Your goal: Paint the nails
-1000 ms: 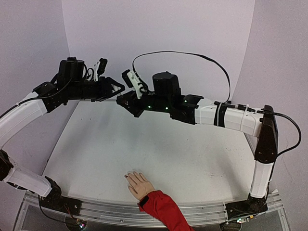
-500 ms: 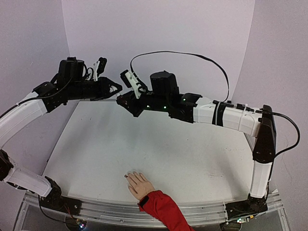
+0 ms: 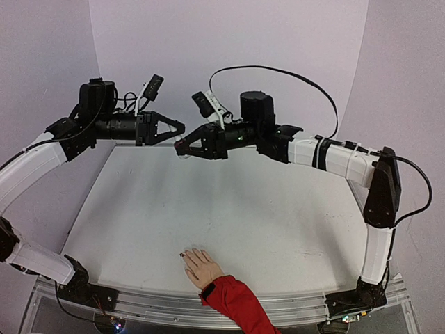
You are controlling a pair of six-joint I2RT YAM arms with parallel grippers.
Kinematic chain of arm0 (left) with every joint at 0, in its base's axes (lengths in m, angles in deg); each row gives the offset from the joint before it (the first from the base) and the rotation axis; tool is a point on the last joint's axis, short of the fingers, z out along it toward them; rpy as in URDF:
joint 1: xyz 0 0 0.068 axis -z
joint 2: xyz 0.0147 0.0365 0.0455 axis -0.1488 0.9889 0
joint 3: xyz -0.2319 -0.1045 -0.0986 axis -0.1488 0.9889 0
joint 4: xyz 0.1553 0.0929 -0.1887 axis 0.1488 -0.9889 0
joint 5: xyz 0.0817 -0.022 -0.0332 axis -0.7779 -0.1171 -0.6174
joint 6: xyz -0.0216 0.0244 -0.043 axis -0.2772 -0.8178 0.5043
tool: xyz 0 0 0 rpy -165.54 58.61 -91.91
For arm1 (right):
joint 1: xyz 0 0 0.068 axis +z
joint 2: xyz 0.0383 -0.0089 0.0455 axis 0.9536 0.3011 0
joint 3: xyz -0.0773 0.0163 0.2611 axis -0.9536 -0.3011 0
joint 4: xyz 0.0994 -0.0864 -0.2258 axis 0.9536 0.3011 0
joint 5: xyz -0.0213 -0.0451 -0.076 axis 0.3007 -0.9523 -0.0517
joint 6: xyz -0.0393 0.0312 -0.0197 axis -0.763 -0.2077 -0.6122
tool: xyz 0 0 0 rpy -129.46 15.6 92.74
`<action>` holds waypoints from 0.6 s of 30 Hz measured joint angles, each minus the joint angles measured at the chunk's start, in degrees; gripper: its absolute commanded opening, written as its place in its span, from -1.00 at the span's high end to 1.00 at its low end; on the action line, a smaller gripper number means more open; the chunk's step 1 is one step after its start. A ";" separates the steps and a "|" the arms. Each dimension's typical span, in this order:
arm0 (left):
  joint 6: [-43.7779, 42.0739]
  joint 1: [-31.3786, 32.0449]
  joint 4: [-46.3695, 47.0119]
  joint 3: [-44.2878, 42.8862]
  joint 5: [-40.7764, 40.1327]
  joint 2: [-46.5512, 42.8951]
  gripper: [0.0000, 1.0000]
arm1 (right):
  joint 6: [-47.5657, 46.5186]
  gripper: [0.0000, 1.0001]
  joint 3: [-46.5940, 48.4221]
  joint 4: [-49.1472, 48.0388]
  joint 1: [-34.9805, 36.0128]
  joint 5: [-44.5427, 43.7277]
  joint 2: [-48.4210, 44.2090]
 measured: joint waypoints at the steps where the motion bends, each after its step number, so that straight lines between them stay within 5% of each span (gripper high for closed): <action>1: -1.33 0.00 1.49 -0.07 4.94 0.00 1.00 | 3.08 1.00 0.02 -2.08 -0.46 5.35 0.20; 5: -4.87 0.81 4.66 -0.85 21.88 0.02 1.00 | 14.97 1.00 0.66 -10.60 0.46 22.27 1.01; 11: -7.04 2.54 5.11 -1.33 30.38 0.15 0.96 | 19.50 1.00 -1.88 -16.39 2.62 26.43 -0.28; 12: -7.19 2.64 5.05 -1.33 29.90 0.24 0.84 | 19.52 1.00 -2.89 -17.11 2.47 25.97 -0.72; 15: -7.23 2.71 4.50 -1.31 26.45 0.35 0.02 | 18.53 1.00 -6.05 -18.34 1.53 23.43 -2.34; 18: -6.47 2.32 2.45 -1.29 21.40 -0.22 -0.40 | 14.86 1.00 -9.35 -18.93 -0.35 20.35 -4.13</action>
